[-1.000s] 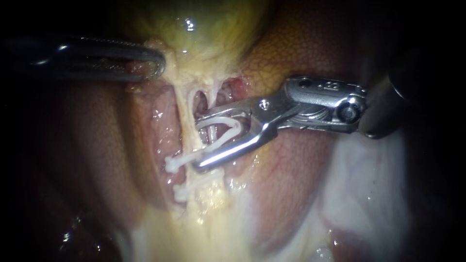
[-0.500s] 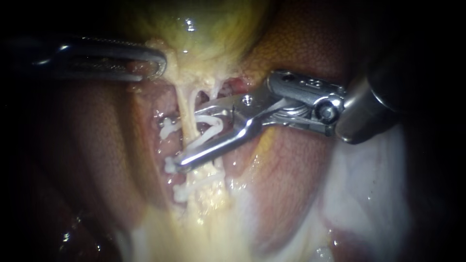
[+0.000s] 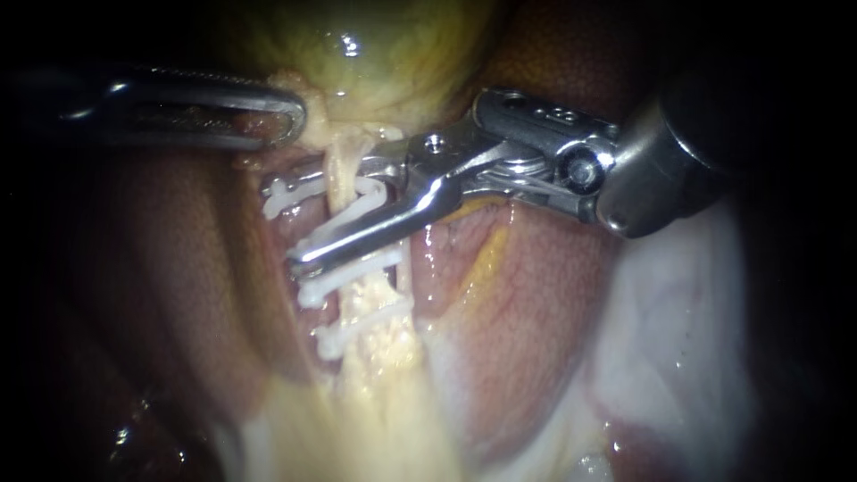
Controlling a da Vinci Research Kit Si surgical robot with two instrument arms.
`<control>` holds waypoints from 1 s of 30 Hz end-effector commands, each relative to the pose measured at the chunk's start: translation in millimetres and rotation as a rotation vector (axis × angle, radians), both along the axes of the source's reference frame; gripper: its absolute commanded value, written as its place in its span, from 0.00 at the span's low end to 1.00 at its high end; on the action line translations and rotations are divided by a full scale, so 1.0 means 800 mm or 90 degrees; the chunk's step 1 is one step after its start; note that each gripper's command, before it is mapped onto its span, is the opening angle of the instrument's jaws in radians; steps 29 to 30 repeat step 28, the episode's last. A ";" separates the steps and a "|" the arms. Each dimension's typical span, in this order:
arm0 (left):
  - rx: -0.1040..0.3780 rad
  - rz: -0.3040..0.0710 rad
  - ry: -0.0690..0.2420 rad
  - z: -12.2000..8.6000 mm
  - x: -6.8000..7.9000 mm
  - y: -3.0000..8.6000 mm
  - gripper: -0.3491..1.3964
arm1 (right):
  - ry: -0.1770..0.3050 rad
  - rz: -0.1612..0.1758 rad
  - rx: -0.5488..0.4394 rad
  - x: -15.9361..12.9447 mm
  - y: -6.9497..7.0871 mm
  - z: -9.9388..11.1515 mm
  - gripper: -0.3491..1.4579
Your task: Clipping third clip left tube
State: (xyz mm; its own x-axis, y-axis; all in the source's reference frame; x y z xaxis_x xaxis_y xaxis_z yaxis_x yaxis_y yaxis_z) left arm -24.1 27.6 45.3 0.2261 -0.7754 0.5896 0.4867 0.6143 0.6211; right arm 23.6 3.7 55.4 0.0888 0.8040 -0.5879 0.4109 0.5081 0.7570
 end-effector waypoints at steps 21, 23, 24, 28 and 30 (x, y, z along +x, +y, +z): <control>0.000 0.000 0.000 -0.0001 0.0000 0.0001 0.00 | -0.011 -0.021 0.054 0.0000 -0.0009 -0.0004 0.00; 0.000 0.000 0.000 -0.0001 0.0000 0.0001 0.00 | -0.011 -0.021 0.054 0.0000 -0.0009 -0.0004 0.00; 0.000 0.000 0.000 -0.0001 0.0000 0.0001 0.00 | -0.011 -0.021 0.054 0.0000 -0.0009 -0.0004 0.00; 0.000 0.000 0.000 -0.0001 0.0000 0.0001 0.00 | -0.010 -0.022 0.054 0.0000 -0.0009 -0.0004 0.00; 0.000 0.000 0.000 -0.0001 0.0000 0.0001 0.00 | -0.010 -0.022 0.054 0.0000 -0.0009 -0.0004 0.00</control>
